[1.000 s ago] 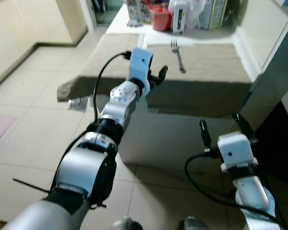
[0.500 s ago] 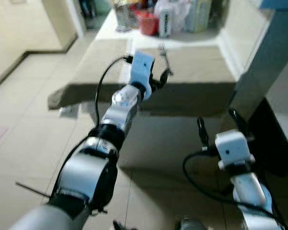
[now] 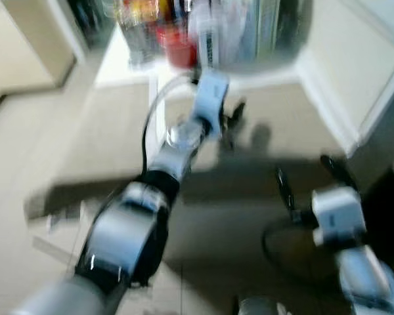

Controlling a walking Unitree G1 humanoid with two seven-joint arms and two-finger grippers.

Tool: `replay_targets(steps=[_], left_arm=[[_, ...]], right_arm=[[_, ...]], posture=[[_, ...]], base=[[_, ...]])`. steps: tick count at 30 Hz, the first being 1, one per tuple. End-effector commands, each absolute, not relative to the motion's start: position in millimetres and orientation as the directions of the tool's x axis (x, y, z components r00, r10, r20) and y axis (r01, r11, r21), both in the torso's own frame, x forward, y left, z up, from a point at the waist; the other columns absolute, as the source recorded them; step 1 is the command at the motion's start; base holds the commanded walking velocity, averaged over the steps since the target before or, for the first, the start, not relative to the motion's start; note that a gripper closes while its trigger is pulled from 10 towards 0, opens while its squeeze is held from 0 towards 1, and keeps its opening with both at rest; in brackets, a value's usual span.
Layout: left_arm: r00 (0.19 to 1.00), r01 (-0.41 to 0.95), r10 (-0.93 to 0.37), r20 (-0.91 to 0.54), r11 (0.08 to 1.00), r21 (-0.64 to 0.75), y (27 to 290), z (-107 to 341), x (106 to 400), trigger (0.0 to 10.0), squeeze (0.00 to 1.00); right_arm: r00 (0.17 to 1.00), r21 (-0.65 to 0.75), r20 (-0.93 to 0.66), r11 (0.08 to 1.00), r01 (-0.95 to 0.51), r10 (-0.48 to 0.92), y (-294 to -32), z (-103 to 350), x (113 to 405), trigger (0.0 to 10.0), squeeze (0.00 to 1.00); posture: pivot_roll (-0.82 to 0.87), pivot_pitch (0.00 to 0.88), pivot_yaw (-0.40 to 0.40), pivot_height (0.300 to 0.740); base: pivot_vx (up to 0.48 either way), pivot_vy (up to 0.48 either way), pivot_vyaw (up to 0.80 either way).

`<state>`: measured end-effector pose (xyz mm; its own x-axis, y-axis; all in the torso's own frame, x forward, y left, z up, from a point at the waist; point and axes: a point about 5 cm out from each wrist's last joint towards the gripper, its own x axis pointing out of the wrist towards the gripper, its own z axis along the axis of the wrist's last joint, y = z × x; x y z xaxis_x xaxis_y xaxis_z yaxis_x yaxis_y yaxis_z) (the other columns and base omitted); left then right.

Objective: Setting the table

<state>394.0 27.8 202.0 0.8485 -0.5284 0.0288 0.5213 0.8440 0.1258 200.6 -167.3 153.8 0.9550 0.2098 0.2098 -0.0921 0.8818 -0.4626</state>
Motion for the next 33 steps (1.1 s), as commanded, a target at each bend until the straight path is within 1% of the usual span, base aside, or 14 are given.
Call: replay_targets(steps=[1,4,6,9,11,15,21,26,33], left_arm=[[0.852,0.51,-0.521,0.051,0.848,0.143,35,210,397,10.0,0.0],[0.852,0.512,-0.521,0.049,0.849,0.131,32,210,397,10.0,0.0],[0.852,0.52,-0.524,0.006,0.846,0.116,25,209,396,10.0,0.0],[0.862,0.505,-0.503,-0.068,0.862,0.034,14,208,394,10.0,0.0],[0.865,0.491,-0.491,-0.109,0.871,-0.03,1,203,387,10.0,0.0],[0.863,0.49,-0.492,-0.116,0.87,-0.051,-8,199,381,10.0,0.0],[0.842,0.532,-0.533,-0.08,0.846,-0.042,-23,196,367,10.0,0.0],[0.861,0.501,-0.502,-0.079,0.865,-0.03,-20,197,367,10.0,0.0],[0.875,0.473,-0.472,-0.111,0.881,-0.012,-13,193,369,10.0,0.0]], right_arm=[[0.944,-0.447,0.235,0.888,-0.106,0.231,-162,159,199,10.0,0.0],[0.946,-0.446,0.226,0.888,-0.112,0.233,-161,157,200,10.0,0.0],[0.946,-0.449,0.227,0.887,-0.11,0.232,-160,157,202,10.0,0.0],[0.947,-0.451,0.229,0.887,-0.101,0.224,-158,157,203,10.0,0.0],[0.949,-0.449,0.227,0.888,-0.097,0.219,-159,154,205,10.0,0.0],[0.95,-0.45,0.221,0.887,-0.102,0.221,-161,151,208,10.0,0.0],[0.95,-0.445,0.219,0.889,-0.107,0.224,-162,146,213,10.0,0.0],[0.949,-0.442,0.22,0.89,-0.109,0.225,-158,144,212,10.0,0.0],[0.943,-0.439,0.239,0.892,-0.108,0.232,-151,155,212,10.0,0.0]], posture=[[-0.24,0.086,0.108,0.736],[-0.23,0.088,0.107,0.736],[-0.23,0.088,0.109,0.736],[-0.23,0.081,0.117,0.736],[-0.22,0.079,0.118,0.736],[-0.22,0.075,0.113,0.736],[-0.21,0.064,0.112,0.736],[-0.21,0.067,0.114,0.736],[-0.21,0.08,0.12,0.736]], base=[[0.0,0.0,0.0],[0.0,0.0,0.0],[0.0,0.0,0.0],[0.0,0.0,0.0],[0.0,0.0,0.0],[0.0,0.0,0.0],[0.0,0.0,0.0],[0.0,-0.48,0.0],[0.0,-0.48,0.0]])
